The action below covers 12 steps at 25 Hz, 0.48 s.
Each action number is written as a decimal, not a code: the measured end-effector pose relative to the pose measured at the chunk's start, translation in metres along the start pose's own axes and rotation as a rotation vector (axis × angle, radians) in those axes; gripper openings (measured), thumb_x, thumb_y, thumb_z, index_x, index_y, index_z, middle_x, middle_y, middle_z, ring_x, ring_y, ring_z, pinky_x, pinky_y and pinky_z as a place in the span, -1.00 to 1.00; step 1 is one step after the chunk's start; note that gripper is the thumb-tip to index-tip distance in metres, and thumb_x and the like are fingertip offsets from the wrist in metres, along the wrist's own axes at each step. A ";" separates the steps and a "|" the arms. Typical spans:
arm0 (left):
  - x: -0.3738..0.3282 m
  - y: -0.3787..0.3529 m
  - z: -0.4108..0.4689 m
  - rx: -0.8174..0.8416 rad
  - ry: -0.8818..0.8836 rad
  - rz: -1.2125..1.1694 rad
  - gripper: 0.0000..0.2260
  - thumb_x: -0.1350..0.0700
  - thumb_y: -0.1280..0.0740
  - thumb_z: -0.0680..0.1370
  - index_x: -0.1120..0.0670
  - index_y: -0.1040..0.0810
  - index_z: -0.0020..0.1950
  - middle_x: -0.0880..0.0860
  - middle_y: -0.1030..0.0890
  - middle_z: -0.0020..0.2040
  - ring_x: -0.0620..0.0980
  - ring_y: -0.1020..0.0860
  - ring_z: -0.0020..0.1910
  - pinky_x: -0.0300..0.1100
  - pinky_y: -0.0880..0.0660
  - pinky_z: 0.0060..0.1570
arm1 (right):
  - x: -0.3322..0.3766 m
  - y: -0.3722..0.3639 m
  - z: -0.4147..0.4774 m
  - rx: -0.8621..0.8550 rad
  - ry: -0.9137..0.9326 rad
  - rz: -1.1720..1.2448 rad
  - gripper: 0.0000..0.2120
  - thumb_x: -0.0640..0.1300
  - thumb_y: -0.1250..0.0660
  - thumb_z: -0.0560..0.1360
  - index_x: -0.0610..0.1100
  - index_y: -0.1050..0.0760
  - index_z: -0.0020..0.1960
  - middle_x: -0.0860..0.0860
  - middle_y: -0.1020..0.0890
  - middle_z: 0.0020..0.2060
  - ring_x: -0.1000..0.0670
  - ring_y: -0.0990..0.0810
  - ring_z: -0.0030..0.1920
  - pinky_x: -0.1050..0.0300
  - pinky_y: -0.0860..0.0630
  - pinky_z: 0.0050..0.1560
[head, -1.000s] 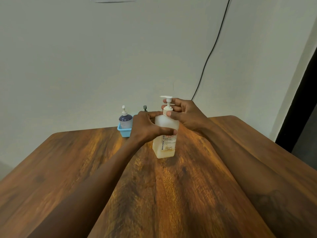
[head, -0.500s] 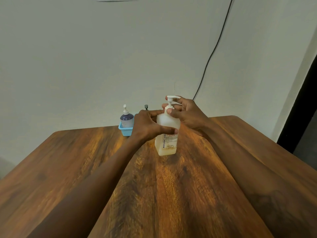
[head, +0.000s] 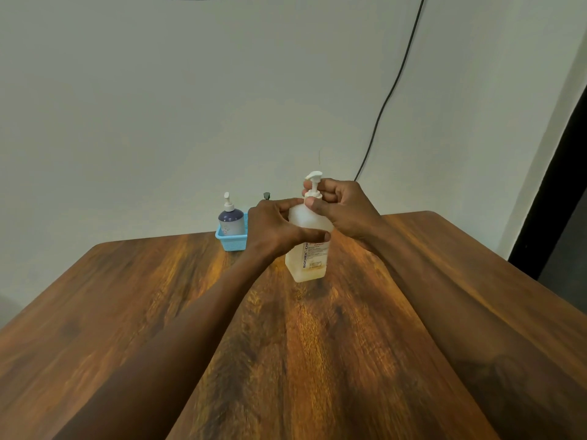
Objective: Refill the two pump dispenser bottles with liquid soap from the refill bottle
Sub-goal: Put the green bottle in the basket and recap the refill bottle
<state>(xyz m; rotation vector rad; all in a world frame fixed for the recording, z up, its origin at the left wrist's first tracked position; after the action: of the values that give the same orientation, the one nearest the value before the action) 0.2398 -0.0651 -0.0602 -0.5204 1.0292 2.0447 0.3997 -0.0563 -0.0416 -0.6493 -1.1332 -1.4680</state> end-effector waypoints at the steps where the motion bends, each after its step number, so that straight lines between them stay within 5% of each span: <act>1: 0.001 0.000 -0.001 -0.008 0.004 0.000 -0.36 -0.23 -0.66 0.19 -0.02 -0.71 0.20 -0.04 -0.75 0.06 -0.15 -0.71 -0.12 -0.16 -0.69 -0.12 | -0.001 0.001 0.000 -0.006 0.004 0.005 -0.64 -0.14 -0.47 0.54 -0.09 -0.59 0.33 0.04 -0.72 0.12 0.11 -0.70 0.10 -0.03 -0.64 0.18; 6: 0.001 -0.003 -0.009 -0.074 0.035 -0.034 -0.39 -0.26 -0.61 0.17 -0.05 -0.72 0.15 -0.07 -0.76 0.01 -0.16 -0.71 -0.13 -0.10 -0.70 -0.15 | 0.002 -0.001 -0.002 -0.186 0.095 -0.022 -0.57 -0.16 -0.55 0.46 -0.10 -0.60 0.31 -0.02 -0.72 0.10 0.14 -0.71 0.05 0.02 -0.67 0.11; 10: 0.003 0.000 -0.001 -0.045 -0.002 0.047 -0.37 -0.30 -0.58 0.17 -0.04 -0.71 0.16 -0.07 -0.75 0.04 -0.13 -0.71 -0.14 -0.09 -0.70 -0.17 | 0.016 -0.007 -0.004 -0.066 0.208 -0.072 -0.32 -0.18 -0.49 0.51 0.30 -0.32 0.46 0.12 -0.58 0.27 0.22 -0.53 0.27 0.24 -0.61 0.13; 12: 0.006 -0.002 0.001 0.001 0.018 0.049 -0.39 -0.25 -0.61 0.18 -0.01 -0.71 0.14 -0.05 -0.76 0.04 -0.13 -0.71 -0.14 -0.10 -0.70 -0.16 | 0.025 -0.009 -0.003 -0.066 0.267 -0.188 -0.48 -0.21 -0.45 0.53 0.25 -0.48 0.36 0.28 -0.57 0.20 0.27 -0.51 0.23 0.19 -0.61 0.15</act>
<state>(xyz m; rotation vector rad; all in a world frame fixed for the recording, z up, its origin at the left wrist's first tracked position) 0.2380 -0.0611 -0.0648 -0.5187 1.0635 2.0862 0.3864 -0.0705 -0.0236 -0.3842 -0.9606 -1.7018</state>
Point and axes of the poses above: each hand's wrist, its own z-axis towards the middle knuckle, its own y-axis out of the back of the hand, x = y × z, the point moved 6 cm from there along z, towards the middle knuckle
